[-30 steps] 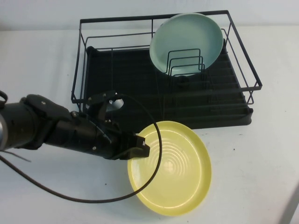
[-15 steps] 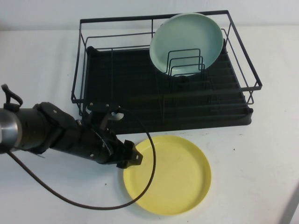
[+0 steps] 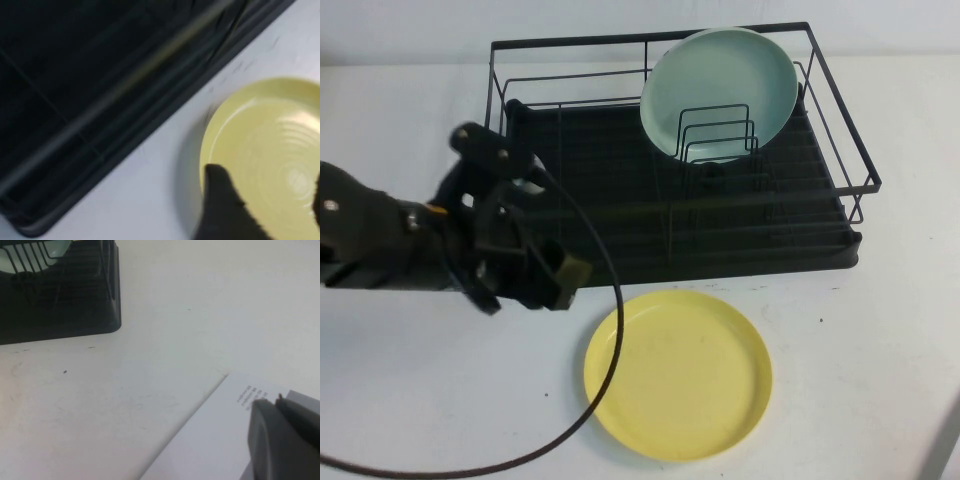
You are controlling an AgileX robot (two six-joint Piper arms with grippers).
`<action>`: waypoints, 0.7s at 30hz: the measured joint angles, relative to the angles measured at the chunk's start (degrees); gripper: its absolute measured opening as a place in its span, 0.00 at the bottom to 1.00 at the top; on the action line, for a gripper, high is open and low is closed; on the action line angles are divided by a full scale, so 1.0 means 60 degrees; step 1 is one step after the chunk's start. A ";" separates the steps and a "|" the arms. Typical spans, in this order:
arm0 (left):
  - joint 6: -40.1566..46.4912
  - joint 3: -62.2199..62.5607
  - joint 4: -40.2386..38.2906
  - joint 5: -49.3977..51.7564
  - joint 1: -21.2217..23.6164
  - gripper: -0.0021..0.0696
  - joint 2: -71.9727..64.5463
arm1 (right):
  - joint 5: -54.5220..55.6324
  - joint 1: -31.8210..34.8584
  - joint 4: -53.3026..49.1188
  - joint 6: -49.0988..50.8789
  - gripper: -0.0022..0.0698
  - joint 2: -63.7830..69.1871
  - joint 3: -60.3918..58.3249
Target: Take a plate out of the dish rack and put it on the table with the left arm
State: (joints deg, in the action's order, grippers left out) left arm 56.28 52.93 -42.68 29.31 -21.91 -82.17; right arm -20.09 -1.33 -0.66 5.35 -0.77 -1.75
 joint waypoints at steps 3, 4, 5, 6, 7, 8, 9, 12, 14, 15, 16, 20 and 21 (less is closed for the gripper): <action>-0.0715 0.0000 0.0896 0.0285 0.0000 0.29 0.1398 | 0.0000 0.0000 0.0000 0.0000 0.00 0.0000 0.0000; -0.0859 0.0000 0.1195 0.0450 0.0000 0.21 0.1741 | 0.0000 0.0000 0.0000 0.0000 0.00 0.0000 0.0000; -0.1027 0.0000 0.1467 0.0637 0.0000 0.15 0.2189 | 0.0000 0.0000 0.0000 0.0000 0.00 0.0000 0.0000; -0.1213 0.0000 0.1682 0.0815 0.0000 0.11 0.2499 | 0.0000 0.0000 0.0000 0.0000 0.00 0.0000 0.0000; -0.1404 0.0000 0.1855 0.0987 0.0000 0.08 0.2756 | 0.0000 0.0000 0.0000 0.0000 0.00 0.0000 0.0000; -0.1576 0.0000 0.1978 0.1115 0.0000 0.06 0.2927 | 0.0000 0.0000 0.0000 0.0000 0.00 0.0000 0.0000; -0.1823 0.0000 0.2162 0.1293 0.0000 0.05 0.3136 | 0.0000 0.0000 0.0000 0.0000 0.00 0.0000 0.0000; -0.2294 -0.0034 0.2444 0.1648 0.0000 0.03 0.3433 | 0.0000 0.0000 0.0000 0.0000 0.00 0.0000 0.0000; -0.2523 -0.0158 0.2524 0.1680 0.0000 0.03 0.3564 | 0.0000 0.0000 0.0000 0.0000 0.00 0.0000 0.0000; -0.2645 -0.0275 0.2547 0.1680 0.0000 0.03 0.3633 | 0.0000 0.0000 0.0000 0.0000 0.00 0.0000 0.0000; -0.2768 -0.0410 0.2565 0.1680 0.0000 0.03 0.3686 | 0.0000 0.0000 0.0000 0.0000 0.00 0.0000 0.0000; -0.3309 -0.0783 0.2630 0.2486 0.0000 0.03 0.3749 | 0.0000 0.0000 0.0000 0.0000 0.00 0.0000 0.0000; -0.3375 -0.0833 0.2686 0.2823 0.0000 0.03 0.3749 | 0.0000 0.0000 0.0000 0.0000 0.00 0.0000 0.0000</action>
State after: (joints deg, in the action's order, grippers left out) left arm 36.03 47.93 -26.56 46.25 -21.91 -59.68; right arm -20.09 -1.33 -0.66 5.35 -0.77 -1.75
